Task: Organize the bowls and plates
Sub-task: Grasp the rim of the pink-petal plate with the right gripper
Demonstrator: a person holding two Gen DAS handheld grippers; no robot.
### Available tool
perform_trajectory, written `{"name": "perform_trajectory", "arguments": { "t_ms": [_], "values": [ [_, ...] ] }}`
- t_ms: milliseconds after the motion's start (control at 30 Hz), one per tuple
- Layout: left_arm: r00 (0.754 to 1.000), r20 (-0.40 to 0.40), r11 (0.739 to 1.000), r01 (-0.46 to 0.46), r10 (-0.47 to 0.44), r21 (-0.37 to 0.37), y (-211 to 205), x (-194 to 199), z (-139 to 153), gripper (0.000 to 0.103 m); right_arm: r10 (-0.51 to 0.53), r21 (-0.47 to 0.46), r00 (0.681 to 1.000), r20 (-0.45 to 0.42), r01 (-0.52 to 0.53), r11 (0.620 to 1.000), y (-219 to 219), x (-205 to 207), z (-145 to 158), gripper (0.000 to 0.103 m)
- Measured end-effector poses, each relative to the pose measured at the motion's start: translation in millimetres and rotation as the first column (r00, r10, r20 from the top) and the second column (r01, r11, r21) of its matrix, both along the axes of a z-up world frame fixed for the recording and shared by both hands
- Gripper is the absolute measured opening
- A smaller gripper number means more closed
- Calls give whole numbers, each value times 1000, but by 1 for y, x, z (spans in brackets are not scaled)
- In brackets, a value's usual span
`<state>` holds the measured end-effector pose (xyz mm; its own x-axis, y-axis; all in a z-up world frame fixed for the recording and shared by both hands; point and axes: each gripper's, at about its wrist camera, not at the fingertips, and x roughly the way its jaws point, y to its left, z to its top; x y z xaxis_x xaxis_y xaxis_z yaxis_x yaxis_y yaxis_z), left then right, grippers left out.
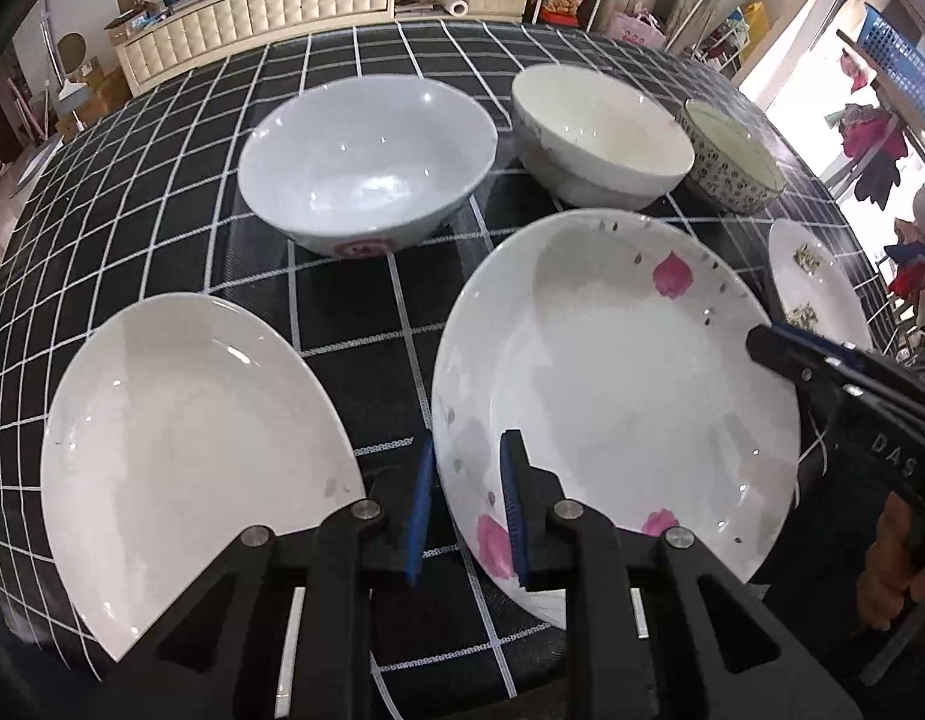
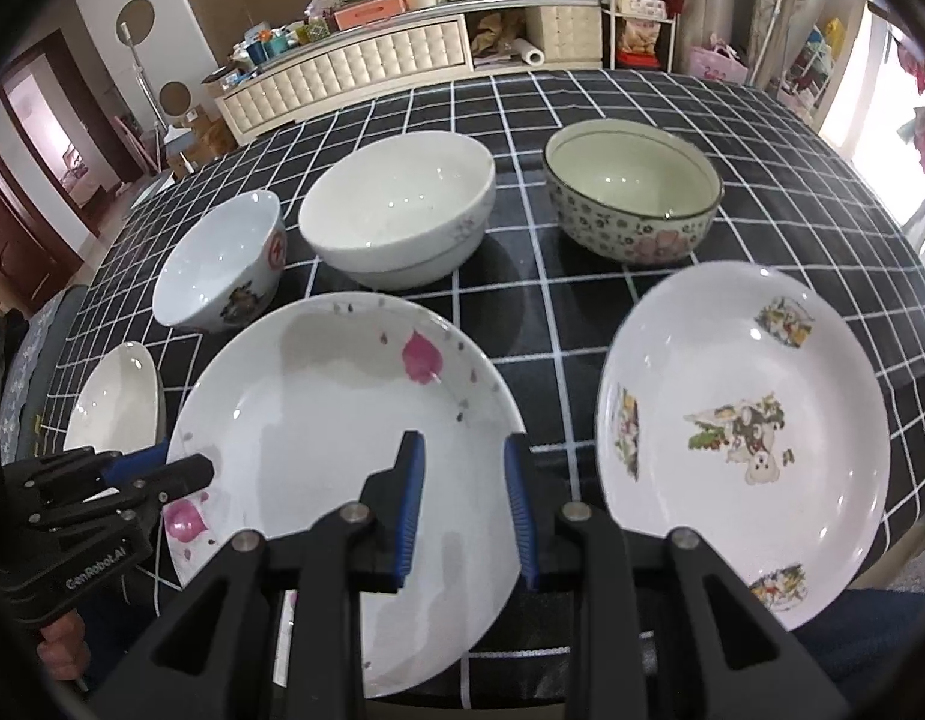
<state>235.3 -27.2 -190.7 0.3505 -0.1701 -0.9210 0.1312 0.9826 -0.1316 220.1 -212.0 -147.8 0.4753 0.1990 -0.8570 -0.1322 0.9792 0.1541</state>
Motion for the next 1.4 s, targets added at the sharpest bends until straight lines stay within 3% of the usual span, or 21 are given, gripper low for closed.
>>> {"name": "perform_trajectory", "arguments": {
  "t_ms": [133,433,700,767,867,967,1067,1200,1400],
  "values": [
    [1000,-10,1000,2,-3,-14,-1,2,-7,18,0,-46,999,54,3,999,-3,0,8,32],
    [1000,-19,998,-21,20,-56,3,5,-9,13,1,-28,999,-36,-2,1000,-8,11,-17,32],
    [1000,-13,996,-29,28,-89,8,4,-10,11,3,-57,1000,-28,-5,998,-4,7,-20,28],
    [1000,-7,997,-23,23,-70,5,3,-10,11,-7,-66,1000,-25,5,998,-3,6,-19,28],
    [1000,-11,999,-27,27,-33,4,1,-8,12,-27,2,998,-48,27,1000,-8,5,-16,28],
    [999,-8,997,-36,36,-63,9,-2,-2,12,-24,-19,999,-29,23,1000,-4,-1,-8,28],
    [999,13,999,-41,41,-33,8,-6,6,12,-24,-4,999,-32,24,1000,-2,-6,-2,28],
    [998,25,997,-50,52,-64,16,-13,17,12,-26,4,999,-20,26,1000,1,-11,5,28],
    [995,56,996,-75,78,-49,30,-25,33,12,-14,12,1000,-1,14,1000,16,-12,20,28]
  ]
}}
